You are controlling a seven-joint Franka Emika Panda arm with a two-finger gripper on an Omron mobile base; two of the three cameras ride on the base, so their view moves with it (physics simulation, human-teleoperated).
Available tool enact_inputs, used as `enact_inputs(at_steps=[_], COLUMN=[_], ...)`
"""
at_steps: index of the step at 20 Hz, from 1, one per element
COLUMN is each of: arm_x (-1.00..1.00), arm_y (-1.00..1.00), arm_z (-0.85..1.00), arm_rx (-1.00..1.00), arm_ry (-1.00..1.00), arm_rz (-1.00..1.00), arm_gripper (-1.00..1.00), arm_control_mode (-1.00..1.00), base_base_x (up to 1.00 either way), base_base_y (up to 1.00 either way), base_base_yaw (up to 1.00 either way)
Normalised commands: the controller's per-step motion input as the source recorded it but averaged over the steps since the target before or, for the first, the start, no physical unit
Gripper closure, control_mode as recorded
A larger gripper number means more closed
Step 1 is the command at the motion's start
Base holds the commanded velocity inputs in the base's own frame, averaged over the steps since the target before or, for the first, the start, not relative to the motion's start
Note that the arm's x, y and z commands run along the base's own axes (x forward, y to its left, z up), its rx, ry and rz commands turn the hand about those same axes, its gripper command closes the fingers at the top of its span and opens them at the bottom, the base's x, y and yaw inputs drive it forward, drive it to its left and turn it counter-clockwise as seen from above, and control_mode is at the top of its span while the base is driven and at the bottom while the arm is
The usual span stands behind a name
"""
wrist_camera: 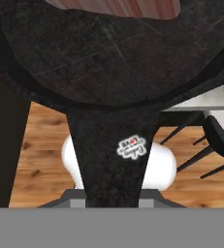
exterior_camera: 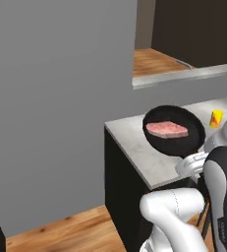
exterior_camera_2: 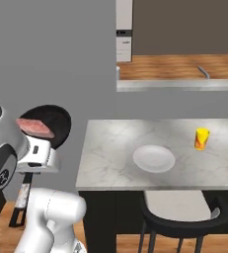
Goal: Pick up the pan with the steak in it and place it on the dining table. Then place the steak on the plate.
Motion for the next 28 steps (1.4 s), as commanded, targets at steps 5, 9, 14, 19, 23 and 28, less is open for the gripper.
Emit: enact_inputs(at_steps=[5,9,14,19,23,28], arm_x=[0.0,0.29,0.22,0.15,0.25,0.7], arm_y=[0.0,-0.01,-0.2,-0.29,-0.27,-0.21], arm_z=[0.0,-0.11,-0.25,-0.33,-0.28,-0.23], arm_rx=[0.0,0.0,0.0,0.0,0.0,0.01], arm_ry=[0.0,0.04,0.07,0.07,0.05,0.06], arm_rz=[0.0,0.0,0.0,0.0,0.0,0.0], arm_gripper=[1.0,1.0,1.0,1.0,1.0,1.0], arm_control_mode=[-1.0,-1.0,-1.0,-1.0,-1.0,-1.0], base_base_x=[0.1,0.0,0.0,0.0,0.0,0.0], base_base_y=[0.0,0.0,0.0,0.0,0.0,0.0], base_base_yaw=[0.0,0.0,0.0,0.0,0.0,0.0])
